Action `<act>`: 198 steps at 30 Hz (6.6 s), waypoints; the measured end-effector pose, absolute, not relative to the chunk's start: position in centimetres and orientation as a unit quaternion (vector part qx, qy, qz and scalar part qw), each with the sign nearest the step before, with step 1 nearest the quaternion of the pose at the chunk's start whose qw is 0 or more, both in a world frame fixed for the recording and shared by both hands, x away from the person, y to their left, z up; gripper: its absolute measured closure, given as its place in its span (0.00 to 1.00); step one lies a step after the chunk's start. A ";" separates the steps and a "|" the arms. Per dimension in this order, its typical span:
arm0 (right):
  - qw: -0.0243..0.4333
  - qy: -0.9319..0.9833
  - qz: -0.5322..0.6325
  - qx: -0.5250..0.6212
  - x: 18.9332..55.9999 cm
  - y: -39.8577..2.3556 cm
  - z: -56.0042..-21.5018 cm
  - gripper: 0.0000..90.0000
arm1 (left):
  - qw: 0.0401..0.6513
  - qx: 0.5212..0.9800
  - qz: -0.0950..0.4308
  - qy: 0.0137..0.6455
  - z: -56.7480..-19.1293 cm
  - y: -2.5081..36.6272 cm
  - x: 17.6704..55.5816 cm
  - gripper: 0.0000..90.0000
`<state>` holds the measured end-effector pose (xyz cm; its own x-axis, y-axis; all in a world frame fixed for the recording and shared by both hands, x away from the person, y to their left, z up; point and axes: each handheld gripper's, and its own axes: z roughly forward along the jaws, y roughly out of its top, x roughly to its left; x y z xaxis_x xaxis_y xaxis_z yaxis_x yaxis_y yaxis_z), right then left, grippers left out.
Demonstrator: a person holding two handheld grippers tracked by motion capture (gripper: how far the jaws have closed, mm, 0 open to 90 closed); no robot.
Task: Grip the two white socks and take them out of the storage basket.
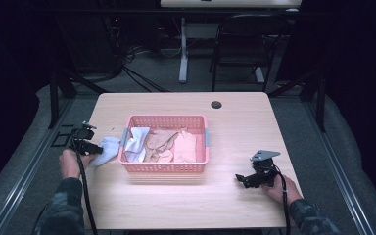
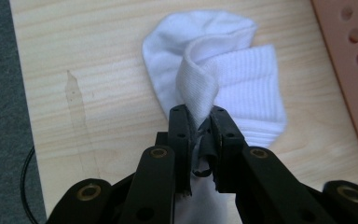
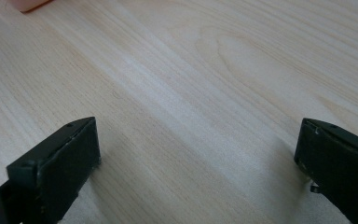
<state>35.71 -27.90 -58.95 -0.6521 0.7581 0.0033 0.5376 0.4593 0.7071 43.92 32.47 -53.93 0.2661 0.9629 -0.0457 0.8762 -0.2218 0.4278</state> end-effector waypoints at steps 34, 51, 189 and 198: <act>0.158 0.839 0.348 0.386 35.7 -27.9 -59.0 0.00 | 0.254 0.747 0.166 0.591 -48.4 32.9 42.2 0.17; 0.158 0.839 0.348 0.386 35.7 -27.9 -59.0 0.00 | 0.265 0.803 0.179 0.502 -44.5 24.5 43.2 0.00; 0.158 0.839 0.350 0.385 35.8 -27.9 -59.0 0.00 | 0.299 0.826 0.238 0.413 -31.2 22.0 41.2 0.96; 0.158 0.839 0.350 0.386 35.7 -27.9 -59.0 0.00 | 0.291 0.816 0.242 0.437 -31.4 24.7 41.1 0.96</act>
<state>35.73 -27.86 -58.96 -0.6529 0.7574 0.0047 0.5368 0.4583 0.7084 41.11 24.71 -31.39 0.5011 0.8539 0.1406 0.5723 -0.4489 0.6863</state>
